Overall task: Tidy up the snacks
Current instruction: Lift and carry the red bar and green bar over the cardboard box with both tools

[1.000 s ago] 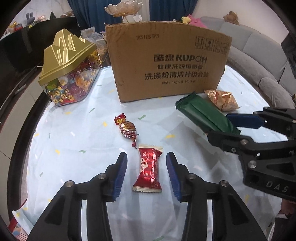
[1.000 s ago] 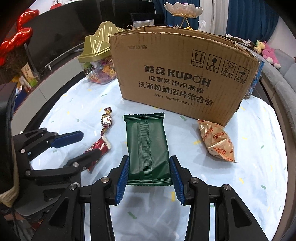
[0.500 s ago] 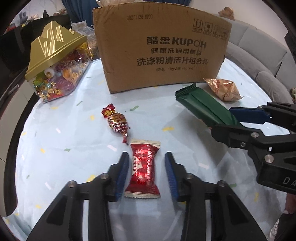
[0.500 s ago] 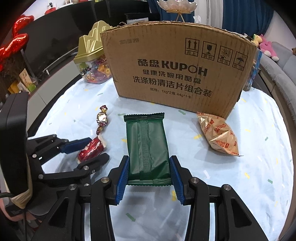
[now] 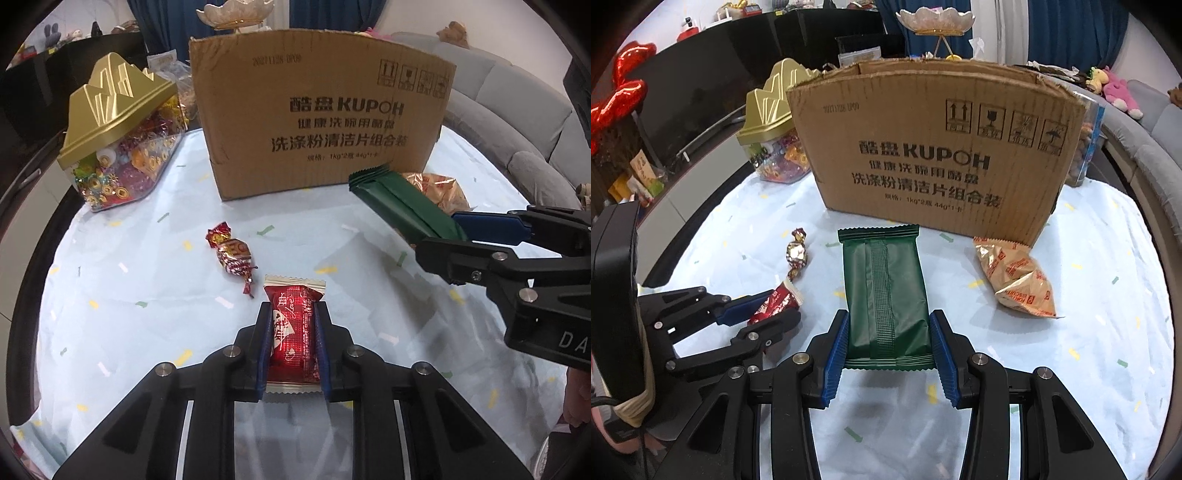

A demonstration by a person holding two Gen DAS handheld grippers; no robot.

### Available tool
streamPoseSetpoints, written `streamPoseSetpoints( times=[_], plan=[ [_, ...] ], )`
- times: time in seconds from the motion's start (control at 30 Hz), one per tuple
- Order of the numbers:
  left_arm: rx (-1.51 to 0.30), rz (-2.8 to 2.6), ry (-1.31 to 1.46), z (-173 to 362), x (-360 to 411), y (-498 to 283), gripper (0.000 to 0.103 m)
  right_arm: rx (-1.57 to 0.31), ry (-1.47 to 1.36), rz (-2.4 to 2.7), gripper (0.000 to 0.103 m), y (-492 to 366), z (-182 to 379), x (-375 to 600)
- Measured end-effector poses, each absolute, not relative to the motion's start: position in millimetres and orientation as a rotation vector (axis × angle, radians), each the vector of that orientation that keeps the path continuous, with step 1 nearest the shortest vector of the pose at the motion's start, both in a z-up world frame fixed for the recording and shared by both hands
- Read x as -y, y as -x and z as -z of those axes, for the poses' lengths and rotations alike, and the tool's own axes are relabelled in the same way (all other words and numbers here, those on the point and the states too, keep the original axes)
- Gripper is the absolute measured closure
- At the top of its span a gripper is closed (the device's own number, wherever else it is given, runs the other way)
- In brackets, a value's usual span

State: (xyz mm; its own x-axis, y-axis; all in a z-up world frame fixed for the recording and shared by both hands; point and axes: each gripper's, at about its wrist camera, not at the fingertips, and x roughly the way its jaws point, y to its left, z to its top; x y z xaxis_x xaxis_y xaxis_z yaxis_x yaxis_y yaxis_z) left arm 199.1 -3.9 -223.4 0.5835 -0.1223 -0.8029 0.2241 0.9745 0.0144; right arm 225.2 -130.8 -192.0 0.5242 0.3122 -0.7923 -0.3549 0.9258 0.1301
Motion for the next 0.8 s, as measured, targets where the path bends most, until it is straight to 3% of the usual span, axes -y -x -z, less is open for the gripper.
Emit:
streamPoseSetpoints(
  times=[0.8],
  plan=[
    [-0.822, 0.111, -0.038, 139, -6, -180, 0.081, -0.831, 0.061, -0.308, 0.058, -201, 114, 136]
  ],
)
